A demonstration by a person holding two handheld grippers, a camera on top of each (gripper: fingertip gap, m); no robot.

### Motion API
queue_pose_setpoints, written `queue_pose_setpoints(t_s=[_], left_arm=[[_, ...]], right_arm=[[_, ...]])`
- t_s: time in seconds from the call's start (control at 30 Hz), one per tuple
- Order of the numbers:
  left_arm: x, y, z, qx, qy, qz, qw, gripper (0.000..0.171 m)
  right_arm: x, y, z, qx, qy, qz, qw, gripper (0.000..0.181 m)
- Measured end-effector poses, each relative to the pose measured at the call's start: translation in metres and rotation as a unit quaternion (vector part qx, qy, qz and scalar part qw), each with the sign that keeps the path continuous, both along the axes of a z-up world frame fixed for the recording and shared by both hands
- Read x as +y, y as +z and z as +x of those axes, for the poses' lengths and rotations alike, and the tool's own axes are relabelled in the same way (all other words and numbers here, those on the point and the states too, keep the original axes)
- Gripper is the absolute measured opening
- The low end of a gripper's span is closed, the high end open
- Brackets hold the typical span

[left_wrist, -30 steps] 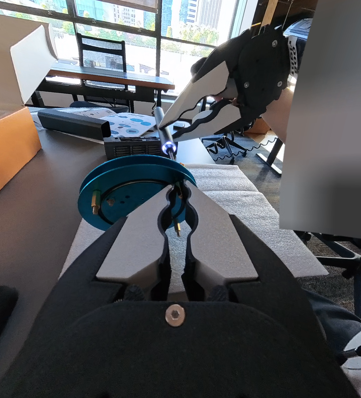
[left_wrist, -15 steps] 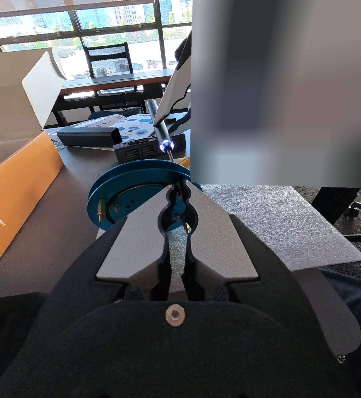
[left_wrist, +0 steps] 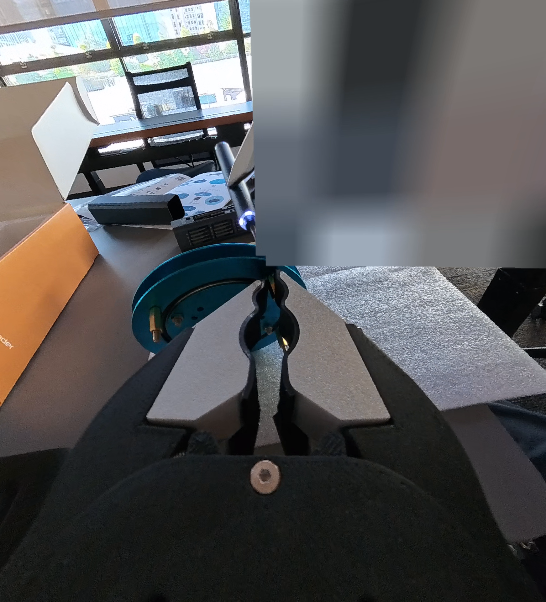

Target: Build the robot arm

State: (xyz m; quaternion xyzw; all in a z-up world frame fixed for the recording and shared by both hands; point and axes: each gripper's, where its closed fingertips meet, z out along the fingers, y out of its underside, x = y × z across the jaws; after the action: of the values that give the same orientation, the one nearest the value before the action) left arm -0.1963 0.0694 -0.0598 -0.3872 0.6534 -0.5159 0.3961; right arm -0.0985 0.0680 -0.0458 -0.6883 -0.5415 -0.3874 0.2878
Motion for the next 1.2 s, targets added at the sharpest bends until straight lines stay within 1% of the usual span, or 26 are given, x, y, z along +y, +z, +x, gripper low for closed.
queue_pose_setpoints(t_s=[0.4,0.43,0.5,0.57,0.67,0.8,0.97,1.07,1.1,1.13,1.2], left_arm=[[-0.001,0.001,-0.001,-0.008,0.004,0.026,1.0,0.0],[-0.001,0.001,0.0,-0.009,0.006,0.03,0.999,0.0],[-0.002,0.001,0.0,-0.012,0.011,0.032,0.999,0.0],[-0.004,0.0,0.001,-0.005,0.004,0.013,1.0,0.0],[-0.003,0.002,0.002,0.01,-0.006,-0.041,0.999,0.0],[0.002,0.006,0.001,0.012,-0.01,-0.07,0.997,0.0],[-0.002,0.009,-0.001,0.025,-0.04,-0.109,0.993,0.015],[-0.002,0.007,-0.003,0.035,-0.032,-0.086,0.995,0.03],[0.0,0.006,-0.002,0.033,-0.018,-0.064,0.997,0.03],[0.004,0.004,-0.002,0.031,0.002,-0.039,0.999,0.023],[0.005,0.001,-0.002,0.028,0.027,0.003,0.999,0.017]], right_arm=[[0.001,0.002,-0.006,0.014,0.017,0.0,1.0,0.013],[0.002,0.002,-0.008,0.025,0.016,0.0,1.0,0.014],[0.003,-0.001,-0.006,0.023,0.008,-0.011,1.0,0.014],[0.004,-0.005,-0.004,0.018,0.008,-0.017,1.0,0.014],[0.005,-0.012,-0.003,0.022,0.008,-0.022,0.999,0.014],[0.005,-0.013,-0.003,0.033,0.008,-0.018,0.999,0.014],[0.005,-0.013,-0.001,0.038,0.006,-0.016,0.999,0.015],[0.005,-0.013,-0.001,0.042,0.005,-0.016,0.999,0.015],[0.005,-0.014,-0.001,0.043,0.005,-0.016,0.999,0.015],[0.005,-0.014,-0.001,0.043,0.005,-0.016,0.999,0.015],[0.004,-0.015,-0.002,0.044,0.005,-0.016,0.999,0.015]])
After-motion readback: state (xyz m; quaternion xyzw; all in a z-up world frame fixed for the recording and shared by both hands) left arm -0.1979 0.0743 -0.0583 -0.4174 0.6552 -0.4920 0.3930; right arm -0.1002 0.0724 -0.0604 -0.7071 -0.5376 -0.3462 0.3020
